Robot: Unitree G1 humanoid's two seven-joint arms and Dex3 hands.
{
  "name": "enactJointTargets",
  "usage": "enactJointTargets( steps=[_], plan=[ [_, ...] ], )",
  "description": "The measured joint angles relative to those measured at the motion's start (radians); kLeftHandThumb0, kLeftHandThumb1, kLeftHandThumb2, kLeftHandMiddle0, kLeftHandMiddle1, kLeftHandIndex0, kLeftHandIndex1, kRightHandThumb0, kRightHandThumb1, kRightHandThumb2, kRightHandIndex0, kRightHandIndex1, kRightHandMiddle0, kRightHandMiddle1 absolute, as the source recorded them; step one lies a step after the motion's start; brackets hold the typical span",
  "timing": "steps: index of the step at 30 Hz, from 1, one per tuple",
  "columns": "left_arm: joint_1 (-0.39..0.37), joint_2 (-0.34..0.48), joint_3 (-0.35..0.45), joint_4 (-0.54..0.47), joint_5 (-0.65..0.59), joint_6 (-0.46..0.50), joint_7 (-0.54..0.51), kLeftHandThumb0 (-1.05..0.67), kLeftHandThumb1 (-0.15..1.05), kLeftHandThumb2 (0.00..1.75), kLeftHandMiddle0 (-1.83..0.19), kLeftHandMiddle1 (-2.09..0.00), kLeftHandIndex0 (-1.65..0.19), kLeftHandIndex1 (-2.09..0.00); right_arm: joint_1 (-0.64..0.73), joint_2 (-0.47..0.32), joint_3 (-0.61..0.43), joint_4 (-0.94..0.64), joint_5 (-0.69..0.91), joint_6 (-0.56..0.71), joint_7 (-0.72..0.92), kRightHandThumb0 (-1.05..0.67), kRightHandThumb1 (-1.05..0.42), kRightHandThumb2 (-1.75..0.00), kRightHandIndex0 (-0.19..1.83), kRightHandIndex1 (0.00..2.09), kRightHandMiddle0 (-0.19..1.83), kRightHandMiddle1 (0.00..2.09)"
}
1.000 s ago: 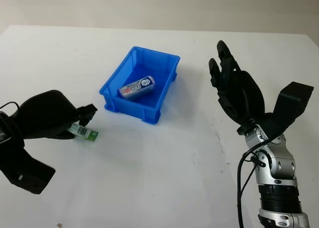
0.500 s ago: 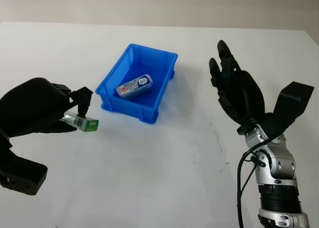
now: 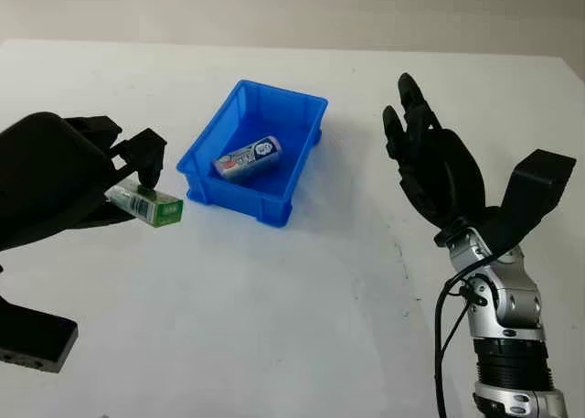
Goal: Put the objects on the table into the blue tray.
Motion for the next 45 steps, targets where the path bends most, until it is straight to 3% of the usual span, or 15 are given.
enactJointTargets(
  steps=[5,6,11,17,19,22,24,25,28,34,38,41,44,45],
  plan=[
    [-0.046,-0.014,0.035,-0.024,0.07,0.05,0.032,-0.44,1.05,0.21,-0.64,-2.09,-0.42,-2.09,0.0,0.001,0.002,0.0,0.0,0.0,0.0,-0.77,-1.05,-0.75,-0.19,0.0,-0.19,0.0],
    [-0.06,-0.012,0.039,-0.024,0.086,0.057,0.037,-0.43,1.05,0.25,-0.59,-2.09,-0.34,-2.08,0.0,0.001,0.003,0.0,0.0,0.0,-0.001,-0.77,-1.05,-0.75,-0.19,0.0,-0.19,0.0],
    [-0.187,0.026,0.01,0.017,0.157,0.073,0.062,-0.45,1.05,0.22,-0.59,-2.09,-0.36,-2.07,0.001,0.003,0.003,0.005,0.001,0.0,0.0,-0.77,-1.05,-0.75,-0.19,0.0,-0.19,0.0],
    [-0.403,0.033,-0.155,0.167,0.206,0.066,0.126,-0.44,1.05,0.19,-0.6,-2.09,-0.38,-1.96,0.004,0.006,0.005,0.006,0.001,0.0,0.0,-0.78,-1.05,-0.74,-0.19,0.0,-0.19,0.0],
    [-0.479,0.019,-0.218,0.213,0.215,0.056,0.138,-0.46,1.05,0.21,-0.64,-2.09,-0.38,-2.03,0.005,0.006,0.005,0.005,0.001,0.0,0.0,-0.78,-1.05,-0.74,-0.19,0.0,-0.19,0.0],
    [-0.589,-0.022,-0.32,0.267,0.249,0.054,0.133,-0.47,1.05,0.26,-0.74,-2.09,-0.47,-2.09,0.006,0.006,0.005,0.005,0.002,0.002,0.0,-0.78,-1.05,-0.74,-0.19,0.0,-0.19,0.0],
    [-0.659,-0.067,-0.38,0.318,0.258,0.05,0.135,-0.44,1.05,0.23,-0.7,-2.09,-0.32,-1.99,0.006,0.007,0.005,0.005,0.002,0.004,0.0,-0.78,-1.05,-0.74,-0.19,0.0,-0.19,0.0],
    [-0.69,-0.089,-0.407,0.352,0.266,0.048,0.147,-0.43,1.05,0.22,-0.71,-2.09,-0.29,-2.04,0.007,0.007,0.005,0.004,0.002,0.004,0.0,-0.78,-1.05,-0.74,-0.19,0.0,-0.19,0.0],
    [-0.781,-0.165,-0.488,0.49,0.282,0.029,0.211,-0.41,1.05,0.24,-0.83,-2.09,-0.49,-2.09,0.009,0.007,0.003,0.004,0.004,0.005,0.0,-0.77,-1.05,-0.74,-0.19,0.0,-0.19,0.0],
    [-0.89,-0.287,-0.595,0.656,0.283,0.04,0.218,-0.42,1.05,0.36,-0.68,-2.09,-0.45,-2.09,0.01,0.006,0.001,0.004,0.011,0.006,0.003,-0.77,-1.05,-0.74,-0.19,0.0,-0.19,0.0],
    [-0.955,-0.342,-0.673,0.762,0.315,0.05,0.233,-0.42,1.05,0.41,-0.72,-2.09,-0.49,-2.09,0.013,0.004,0.001,-0.001,0.012,0.01,0.0,-0.76,-1.05,-0.74,-0.19,0.0,-0.19,0.0],
    [-1.011,-0.377,-0.728,0.854,0.352,0.048,0.289,-0.46,1.05,0.44,-0.88,-2.09,-0.58,-2.09,0.013,0.004,0.001,-0.004,0.011,0.01,-0.002,-0.76,-1.05,-0.74,-0.19,0.0,-0.19,0.0],
    [-1.06,-0.403,-0.779,0.908,0.386,0.075,0.291,-0.45,1.05,0.4,-0.9,-2.09,-0.52,-2.09,0.014,0.005,0.003,-0.004,0.01,0.01,-0.004,-0.76,-1.05,-0.75,-0.19,0.0,-0.19,0.0],
    [-1.071,-0.41,-0.79,0.922,0.388,0.079,0.287,-0.44,1.05,0.39,-0.82,-2.09,-0.47,-2.09,0.014,0.005,0.003,-0.004,0.01,0.01,-0.004,-0.76,-1.05,-0.75,-0.19,0.0,-0.19,0.0]
  ],
)
